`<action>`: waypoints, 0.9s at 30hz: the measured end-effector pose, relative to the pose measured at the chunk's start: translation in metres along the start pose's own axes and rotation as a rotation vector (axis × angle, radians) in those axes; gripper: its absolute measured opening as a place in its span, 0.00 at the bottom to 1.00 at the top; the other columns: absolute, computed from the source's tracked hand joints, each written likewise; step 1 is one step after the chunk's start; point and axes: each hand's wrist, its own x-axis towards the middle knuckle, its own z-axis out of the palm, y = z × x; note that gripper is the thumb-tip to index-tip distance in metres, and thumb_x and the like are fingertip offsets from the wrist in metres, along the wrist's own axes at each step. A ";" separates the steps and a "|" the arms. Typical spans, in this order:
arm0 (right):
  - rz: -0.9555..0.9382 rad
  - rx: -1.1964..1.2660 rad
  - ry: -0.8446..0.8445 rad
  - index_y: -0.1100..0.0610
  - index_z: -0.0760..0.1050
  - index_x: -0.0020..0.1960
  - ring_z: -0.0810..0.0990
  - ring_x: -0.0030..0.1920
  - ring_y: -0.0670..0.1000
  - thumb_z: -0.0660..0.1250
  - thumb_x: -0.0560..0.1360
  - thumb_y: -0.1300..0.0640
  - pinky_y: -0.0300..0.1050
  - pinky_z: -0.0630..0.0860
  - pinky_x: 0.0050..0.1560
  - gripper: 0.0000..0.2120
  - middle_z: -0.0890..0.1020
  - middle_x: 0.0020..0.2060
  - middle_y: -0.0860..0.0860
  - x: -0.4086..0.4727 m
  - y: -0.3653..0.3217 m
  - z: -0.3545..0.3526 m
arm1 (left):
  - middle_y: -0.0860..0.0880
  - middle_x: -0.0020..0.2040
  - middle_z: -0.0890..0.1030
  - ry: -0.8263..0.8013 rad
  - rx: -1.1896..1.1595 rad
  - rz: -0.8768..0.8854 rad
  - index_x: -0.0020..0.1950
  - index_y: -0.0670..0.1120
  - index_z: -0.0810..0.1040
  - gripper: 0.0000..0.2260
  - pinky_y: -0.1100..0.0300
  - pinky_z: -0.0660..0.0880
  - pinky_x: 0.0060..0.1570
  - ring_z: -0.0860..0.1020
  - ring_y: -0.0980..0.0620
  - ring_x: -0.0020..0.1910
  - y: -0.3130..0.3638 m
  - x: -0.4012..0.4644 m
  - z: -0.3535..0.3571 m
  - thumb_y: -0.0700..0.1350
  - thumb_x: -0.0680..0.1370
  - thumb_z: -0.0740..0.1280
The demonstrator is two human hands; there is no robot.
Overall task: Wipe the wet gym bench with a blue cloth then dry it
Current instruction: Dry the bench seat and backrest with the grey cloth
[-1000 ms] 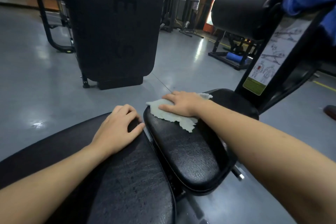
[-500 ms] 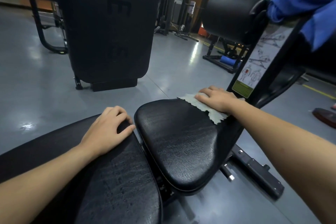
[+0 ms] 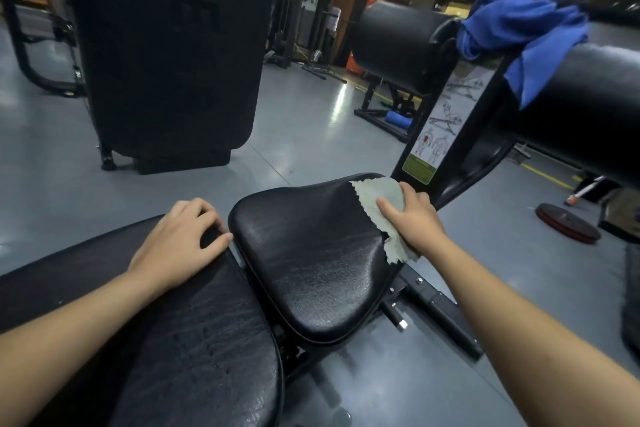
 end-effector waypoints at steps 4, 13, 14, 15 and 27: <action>0.060 0.293 0.120 0.45 0.50 0.80 0.67 0.72 0.57 0.60 0.77 0.37 0.51 0.66 0.67 0.36 0.59 0.74 0.52 -0.038 0.002 0.021 | 0.62 0.50 0.70 -0.004 -0.005 0.000 0.44 0.60 0.73 0.12 0.56 0.67 0.54 0.66 0.57 0.55 -0.001 0.001 0.000 0.65 0.77 0.58; 0.147 0.558 0.135 0.47 0.42 0.82 0.43 0.80 0.49 0.59 0.82 0.45 0.52 0.49 0.79 0.36 0.34 0.80 0.45 -0.131 -0.029 0.066 | 0.60 0.51 0.70 -0.013 -0.016 -0.011 0.44 0.59 0.74 0.07 0.55 0.67 0.55 0.67 0.56 0.58 0.002 -0.001 -0.002 0.60 0.78 0.62; 0.133 0.557 0.135 0.46 0.43 0.82 0.41 0.80 0.47 0.59 0.81 0.46 0.53 0.48 0.79 0.35 0.34 0.79 0.43 -0.143 -0.033 0.071 | 0.60 0.51 0.71 -0.011 -0.015 -0.010 0.44 0.59 0.74 0.07 0.55 0.67 0.54 0.67 0.55 0.58 0.003 -0.001 -0.002 0.60 0.78 0.62; 0.114 0.544 0.142 0.46 0.44 0.82 0.39 0.80 0.45 0.58 0.81 0.45 0.53 0.48 0.79 0.35 0.34 0.79 0.42 -0.154 -0.038 0.075 | 0.60 0.51 0.71 -0.010 -0.014 -0.010 0.45 0.59 0.74 0.07 0.55 0.67 0.54 0.67 0.55 0.58 0.003 -0.001 -0.003 0.60 0.78 0.62; -0.623 -0.287 0.111 0.58 0.58 0.80 0.46 0.81 0.56 0.51 0.80 0.35 0.58 0.46 0.78 0.37 0.53 0.81 0.56 -0.182 -0.032 0.078 | 0.58 0.52 0.71 0.001 -0.026 -0.009 0.46 0.57 0.76 0.09 0.57 0.65 0.56 0.67 0.54 0.59 0.004 -0.003 -0.005 0.60 0.79 0.63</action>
